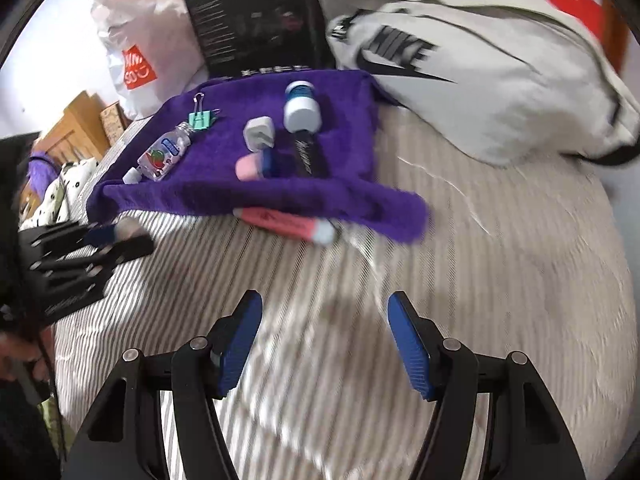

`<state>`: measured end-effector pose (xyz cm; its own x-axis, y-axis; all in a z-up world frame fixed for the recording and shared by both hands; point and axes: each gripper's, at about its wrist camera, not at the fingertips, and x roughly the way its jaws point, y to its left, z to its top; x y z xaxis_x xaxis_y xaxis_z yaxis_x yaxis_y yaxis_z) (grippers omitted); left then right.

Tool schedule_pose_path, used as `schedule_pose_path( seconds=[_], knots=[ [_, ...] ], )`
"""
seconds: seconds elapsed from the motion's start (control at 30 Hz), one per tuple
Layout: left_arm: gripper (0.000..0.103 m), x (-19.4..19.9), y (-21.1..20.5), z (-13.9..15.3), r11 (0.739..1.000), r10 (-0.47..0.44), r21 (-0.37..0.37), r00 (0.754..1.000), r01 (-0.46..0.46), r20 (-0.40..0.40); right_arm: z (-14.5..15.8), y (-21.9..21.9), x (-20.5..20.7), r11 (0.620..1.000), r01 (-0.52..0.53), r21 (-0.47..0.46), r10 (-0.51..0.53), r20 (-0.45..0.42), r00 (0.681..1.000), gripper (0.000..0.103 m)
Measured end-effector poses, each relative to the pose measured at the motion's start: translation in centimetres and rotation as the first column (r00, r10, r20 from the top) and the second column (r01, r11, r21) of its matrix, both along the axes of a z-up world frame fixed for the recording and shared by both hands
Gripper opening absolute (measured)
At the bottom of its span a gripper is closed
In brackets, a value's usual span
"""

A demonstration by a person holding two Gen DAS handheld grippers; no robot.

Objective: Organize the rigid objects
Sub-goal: 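Grasp the round cream jar with the left tool while the right tool grasps the pink highlighter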

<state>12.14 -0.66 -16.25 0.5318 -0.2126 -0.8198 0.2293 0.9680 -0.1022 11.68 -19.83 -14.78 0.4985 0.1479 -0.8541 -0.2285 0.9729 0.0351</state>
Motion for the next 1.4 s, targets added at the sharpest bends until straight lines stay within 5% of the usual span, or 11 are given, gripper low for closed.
schedule_pose_path(
  seconds=[0.43, 0.53, 0.63, 0.93, 1.03, 1.2, 1.4],
  knots=[
    [0.029, -1.0, 3.4, -0.4, 0.999, 0.03, -0.022, 0.999, -0.031, -0.02, -3.1, 3.3, 3.6, 0.981, -0.163, -0.1, 0.17, 0.057, 0.984, 0.064],
    [0.029, -0.8, 3.4, -0.6, 0.999, 0.026, -0.024, 0.999, -0.027, -0.028, -2.9, 3.8, 2.9, 0.973, -0.202, -0.108, 0.21, 0.071, 0.975, 0.046],
    [0.029, -0.7, 3.3, -0.9, 1.0, 0.022, -0.021, 0.999, -0.023, -0.036, -2.7, 4.4, 1.9, 0.962, -0.264, -0.072, 0.267, 0.034, 0.963, 0.044],
    [0.029, -0.7, 3.9, -1.3, 0.999, 0.026, -0.046, 0.998, -0.029, -0.055, -2.7, 6.3, 2.3, 0.925, -0.344, -0.159, 0.355, 0.048, 0.934, 0.043],
    [0.029, -0.7, 4.1, -1.2, 0.998, 0.03, -0.047, 0.998, -0.033, -0.055, -2.7, 7.1, 2.9, 0.917, -0.373, -0.139, 0.381, 0.03, 0.924, 0.028],
    [0.029, -0.8, 4.1, -1.0, 0.998, 0.034, -0.05, 0.998, -0.036, -0.049, -2.7, 7.0, 1.6, 0.931, -0.348, -0.11, 0.348, -0.012, 0.937, 0.016],
    [0.029, -1.1, 4.5, -1.1, 0.998, 0.037, -0.049, 0.998, -0.04, -0.054, -2.4, 4.8, -1.5, 0.972, -0.235, 0.016, 0.235, -0.098, 0.967, 0.017]
  ],
)
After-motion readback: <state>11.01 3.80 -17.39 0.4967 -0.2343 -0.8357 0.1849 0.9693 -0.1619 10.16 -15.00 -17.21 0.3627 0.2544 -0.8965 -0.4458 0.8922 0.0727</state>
